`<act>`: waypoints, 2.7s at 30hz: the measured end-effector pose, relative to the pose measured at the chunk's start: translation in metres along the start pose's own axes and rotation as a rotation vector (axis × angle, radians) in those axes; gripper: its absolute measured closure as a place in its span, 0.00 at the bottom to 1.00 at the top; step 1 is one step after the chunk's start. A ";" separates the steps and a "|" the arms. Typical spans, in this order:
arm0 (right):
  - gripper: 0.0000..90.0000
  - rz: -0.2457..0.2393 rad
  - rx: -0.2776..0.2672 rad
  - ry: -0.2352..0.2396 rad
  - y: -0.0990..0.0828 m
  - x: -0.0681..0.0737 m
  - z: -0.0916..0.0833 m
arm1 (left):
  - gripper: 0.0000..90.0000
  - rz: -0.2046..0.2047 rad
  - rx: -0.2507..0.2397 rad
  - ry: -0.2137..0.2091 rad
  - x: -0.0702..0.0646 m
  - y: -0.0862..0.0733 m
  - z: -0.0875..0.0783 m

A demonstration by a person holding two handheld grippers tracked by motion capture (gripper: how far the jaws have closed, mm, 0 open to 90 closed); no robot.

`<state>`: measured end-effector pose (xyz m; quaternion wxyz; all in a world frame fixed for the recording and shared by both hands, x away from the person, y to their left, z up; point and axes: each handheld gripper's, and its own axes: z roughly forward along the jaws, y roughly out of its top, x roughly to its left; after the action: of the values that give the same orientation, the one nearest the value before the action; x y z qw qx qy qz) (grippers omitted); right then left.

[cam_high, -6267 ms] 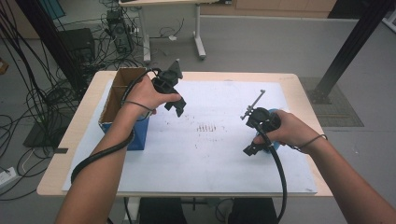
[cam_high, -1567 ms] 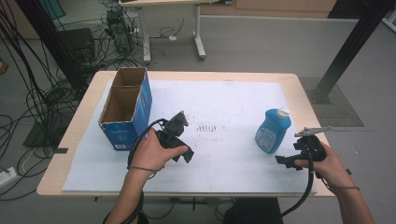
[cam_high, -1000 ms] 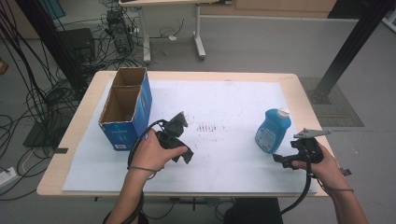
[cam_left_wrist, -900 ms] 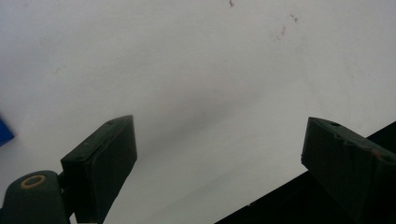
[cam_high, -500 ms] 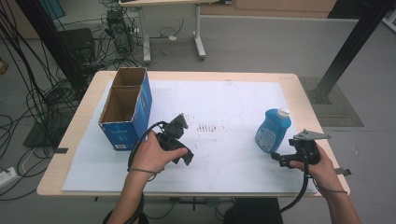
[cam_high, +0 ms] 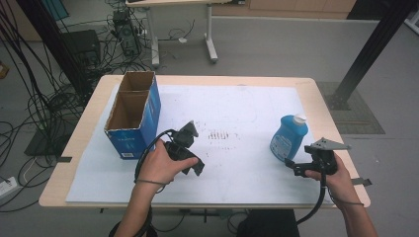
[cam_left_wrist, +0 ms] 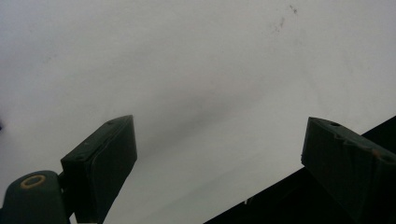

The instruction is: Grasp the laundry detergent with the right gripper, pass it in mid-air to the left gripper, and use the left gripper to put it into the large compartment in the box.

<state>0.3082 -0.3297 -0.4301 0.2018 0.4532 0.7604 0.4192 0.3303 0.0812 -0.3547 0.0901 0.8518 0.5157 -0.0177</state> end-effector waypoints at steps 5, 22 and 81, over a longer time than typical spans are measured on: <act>0.04 0.000 -0.034 0.004 -0.001 0.001 0.002 | 0.12 -0.007 0.000 -0.001 -0.001 -0.001 0.001; 0.04 0.044 -0.102 0.040 -0.008 -0.001 0.008 | 0.12 -0.005 0.002 -0.001 -0.001 -0.001 0.001; 0.04 0.073 -0.167 0.038 -0.003 -0.006 0.039 | 0.12 -0.002 0.010 -0.007 -0.004 -0.005 0.003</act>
<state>0.3365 -0.3175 -0.4548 0.2092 0.4542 0.7095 0.4966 0.3248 0.0794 -0.3580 0.0874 0.8518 0.5160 -0.0232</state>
